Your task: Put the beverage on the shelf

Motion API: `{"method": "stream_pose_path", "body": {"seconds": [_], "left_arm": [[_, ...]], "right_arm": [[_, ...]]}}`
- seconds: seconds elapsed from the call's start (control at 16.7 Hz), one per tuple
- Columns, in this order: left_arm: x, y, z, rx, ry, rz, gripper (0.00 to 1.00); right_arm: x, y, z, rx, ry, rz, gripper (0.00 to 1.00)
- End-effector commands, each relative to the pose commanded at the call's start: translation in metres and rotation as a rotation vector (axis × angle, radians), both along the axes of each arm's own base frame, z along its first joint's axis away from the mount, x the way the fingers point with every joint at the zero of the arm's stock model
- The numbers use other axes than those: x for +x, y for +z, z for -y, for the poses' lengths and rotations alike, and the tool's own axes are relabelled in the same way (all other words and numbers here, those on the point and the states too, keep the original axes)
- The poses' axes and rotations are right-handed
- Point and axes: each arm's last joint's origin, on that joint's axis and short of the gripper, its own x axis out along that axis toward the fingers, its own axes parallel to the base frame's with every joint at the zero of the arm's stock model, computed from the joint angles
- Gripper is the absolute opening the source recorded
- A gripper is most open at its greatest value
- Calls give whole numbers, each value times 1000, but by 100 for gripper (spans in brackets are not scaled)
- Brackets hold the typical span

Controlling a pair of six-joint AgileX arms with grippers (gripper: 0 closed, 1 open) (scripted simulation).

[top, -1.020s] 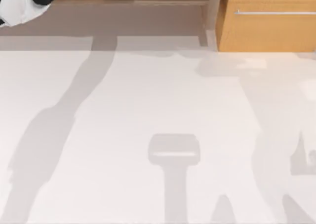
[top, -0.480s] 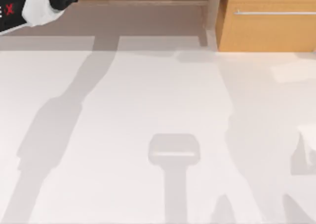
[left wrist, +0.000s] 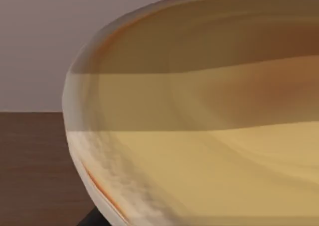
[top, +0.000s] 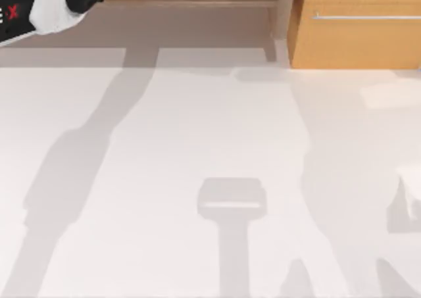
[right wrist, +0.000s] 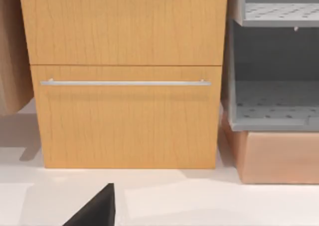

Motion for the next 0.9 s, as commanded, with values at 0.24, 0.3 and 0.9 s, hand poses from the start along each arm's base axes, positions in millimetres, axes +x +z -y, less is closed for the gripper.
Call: {"method": "stream_pose_path", "body": {"seconds": [0.24, 0.3, 0.9], "left_arm": [[0, 0, 0, 0, 0, 0, 60], [0, 0, 0, 0, 0, 0, 68], [0, 0, 0, 0, 0, 0, 100]], "right_arm": [[0, 0, 0, 0, 0, 0, 100], [0, 0, 0, 0, 0, 0, 100], [0, 0, 0, 0, 0, 0, 100]]}}
